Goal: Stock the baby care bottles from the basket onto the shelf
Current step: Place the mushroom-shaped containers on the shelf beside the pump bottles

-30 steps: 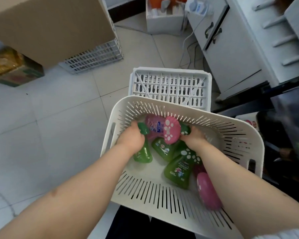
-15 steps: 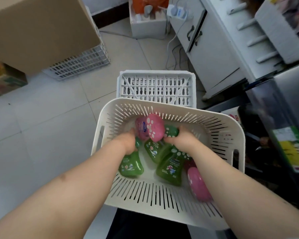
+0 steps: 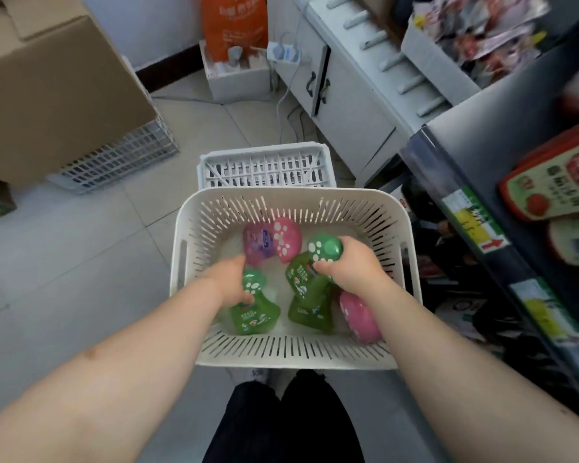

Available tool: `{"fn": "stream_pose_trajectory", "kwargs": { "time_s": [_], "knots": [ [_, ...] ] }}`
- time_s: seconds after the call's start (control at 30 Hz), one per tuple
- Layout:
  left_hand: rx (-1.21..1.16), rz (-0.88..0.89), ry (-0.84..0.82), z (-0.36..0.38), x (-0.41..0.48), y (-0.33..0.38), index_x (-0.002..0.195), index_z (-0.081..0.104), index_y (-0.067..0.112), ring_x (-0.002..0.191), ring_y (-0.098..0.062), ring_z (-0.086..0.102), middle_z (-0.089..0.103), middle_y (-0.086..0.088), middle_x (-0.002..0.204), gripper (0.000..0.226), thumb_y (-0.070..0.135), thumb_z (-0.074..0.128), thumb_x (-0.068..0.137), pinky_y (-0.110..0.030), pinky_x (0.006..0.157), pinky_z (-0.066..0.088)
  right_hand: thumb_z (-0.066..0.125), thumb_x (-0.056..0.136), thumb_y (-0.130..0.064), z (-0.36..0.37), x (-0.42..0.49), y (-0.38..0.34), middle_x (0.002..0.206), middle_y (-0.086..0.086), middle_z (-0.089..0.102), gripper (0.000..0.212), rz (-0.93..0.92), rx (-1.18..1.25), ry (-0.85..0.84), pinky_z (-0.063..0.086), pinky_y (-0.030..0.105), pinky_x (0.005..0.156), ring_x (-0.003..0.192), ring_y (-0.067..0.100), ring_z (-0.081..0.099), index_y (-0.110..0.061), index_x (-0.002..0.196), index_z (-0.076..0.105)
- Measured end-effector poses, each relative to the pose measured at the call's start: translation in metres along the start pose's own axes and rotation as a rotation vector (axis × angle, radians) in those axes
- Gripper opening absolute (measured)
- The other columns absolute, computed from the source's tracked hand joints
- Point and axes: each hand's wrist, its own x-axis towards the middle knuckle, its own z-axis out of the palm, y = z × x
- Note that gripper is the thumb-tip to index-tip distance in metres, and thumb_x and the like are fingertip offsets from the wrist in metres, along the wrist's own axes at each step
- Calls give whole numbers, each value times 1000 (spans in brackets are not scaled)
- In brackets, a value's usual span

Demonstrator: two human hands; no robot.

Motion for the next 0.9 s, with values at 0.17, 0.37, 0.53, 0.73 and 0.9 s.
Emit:
{"fn": "stream_pose_trajectory", "kwargs": {
  "time_s": [0.17,0.37,0.53,0.73,0.9],
  "knots": [
    [-18,78,130,-29,-41,4,113,41,19,85,-18,55,57,2,101,64,40,82,67,-29,66,41,77,76,-32,-22,-44,-6,99,-4,64,42,-59,86,114,48,28,76,90,16,60,-21,111,58],
    [-46,208,284,-78,-98,23,98,42,25,82,-18,55,57,5,92,54,42,82,66,-30,67,41,75,78,-33,-56,-105,-25,98,-9,61,43,-157,110,242,42,24,75,88,11,55,-26,115,56],
    [-9,342,364,-116,-143,45,101,49,27,85,-16,55,59,7,98,51,44,81,66,-29,65,38,76,77,-32,-82,-154,-39,104,-9,63,55,-241,109,343,42,22,78,94,9,58,-22,127,55],
    [2,479,442,-156,-194,79,103,51,33,90,-18,57,61,7,103,52,47,82,63,-32,75,46,77,75,-36,-116,-215,-44,117,-3,63,63,-280,91,490,39,21,82,93,8,52,-22,131,53],
    [42,638,459,-182,-243,120,104,53,36,87,-12,57,59,12,100,50,47,82,64,-28,73,43,78,74,-39,-147,-267,-38,108,-10,59,64,-294,121,610,40,20,80,94,8,54,-25,131,53]
  ]
}}
